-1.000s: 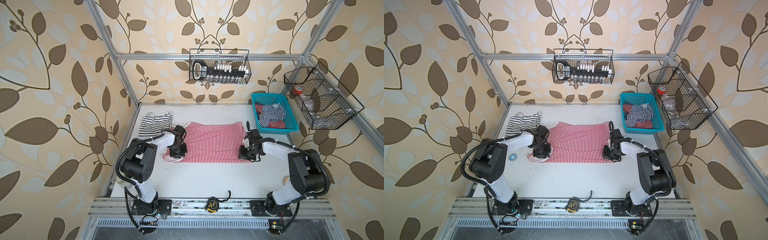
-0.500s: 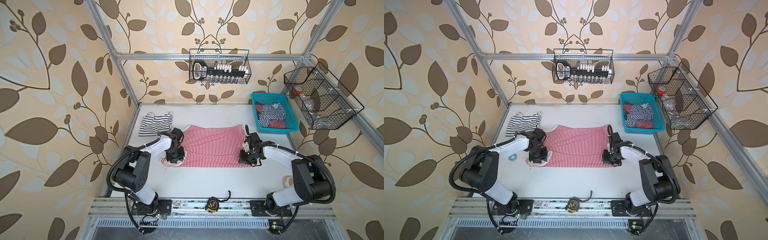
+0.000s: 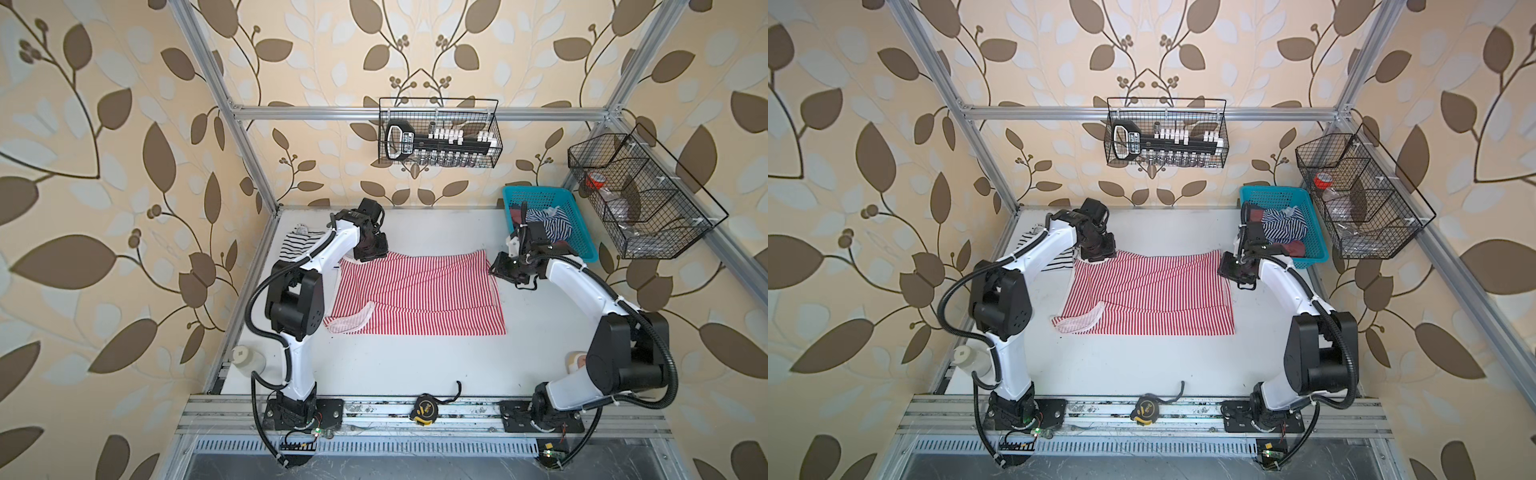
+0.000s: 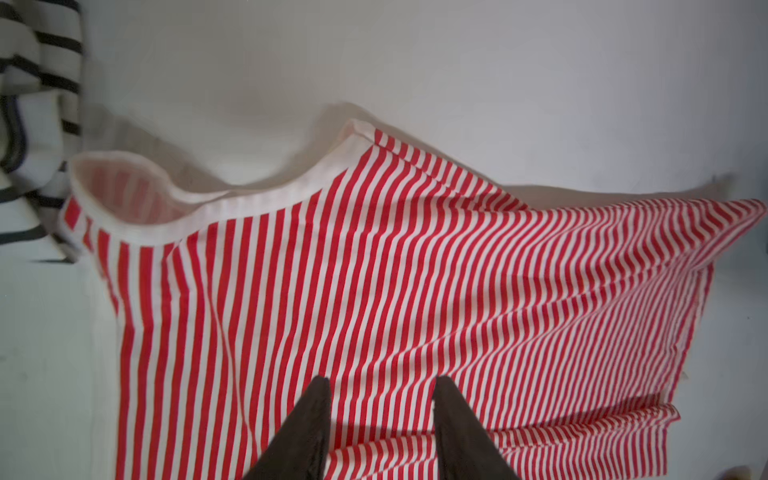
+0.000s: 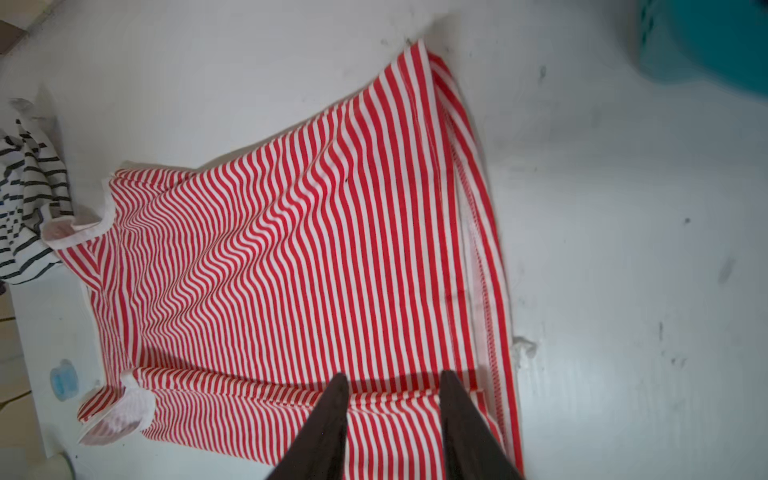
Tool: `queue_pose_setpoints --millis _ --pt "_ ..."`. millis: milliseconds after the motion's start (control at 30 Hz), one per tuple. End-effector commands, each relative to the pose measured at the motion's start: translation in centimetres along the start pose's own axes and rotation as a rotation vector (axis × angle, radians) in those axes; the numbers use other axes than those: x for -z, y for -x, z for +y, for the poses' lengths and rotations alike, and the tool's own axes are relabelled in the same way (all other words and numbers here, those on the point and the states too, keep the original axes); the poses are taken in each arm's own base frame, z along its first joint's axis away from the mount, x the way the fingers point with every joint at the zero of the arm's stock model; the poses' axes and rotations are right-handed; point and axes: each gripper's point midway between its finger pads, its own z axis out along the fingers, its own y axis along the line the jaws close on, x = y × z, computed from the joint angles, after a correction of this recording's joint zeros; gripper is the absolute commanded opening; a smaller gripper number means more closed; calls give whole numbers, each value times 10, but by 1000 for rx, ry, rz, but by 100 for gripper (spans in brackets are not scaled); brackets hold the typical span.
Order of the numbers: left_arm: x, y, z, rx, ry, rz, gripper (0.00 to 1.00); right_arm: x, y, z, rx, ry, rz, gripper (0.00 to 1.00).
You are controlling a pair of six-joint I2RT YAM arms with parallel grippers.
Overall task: Fold and stack the tank tops
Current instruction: 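Move both grippers to the tank top's far edge and grasp it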
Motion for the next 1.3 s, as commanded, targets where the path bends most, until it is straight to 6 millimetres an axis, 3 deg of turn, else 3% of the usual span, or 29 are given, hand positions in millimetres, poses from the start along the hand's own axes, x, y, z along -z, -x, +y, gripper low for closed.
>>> queue_pose_setpoints --millis 0,233,400,900,1267 --pt "-6 17 3 -29 -29 26 43 -12 14 8 30 35 40 41" --pt "-32 48 9 -27 -76 18 43 -40 48 14 10 40 30 44" --pt "-42 63 4 -22 -123 5 43 -60 58 11 -8 24 33 44" --pt "-77 65 1 -5 -159 45 39 -87 83 2 -14 -41 16 50" --pt "-76 69 -1 11 -178 37 32 -103 92 2 -13 -35 28 48"
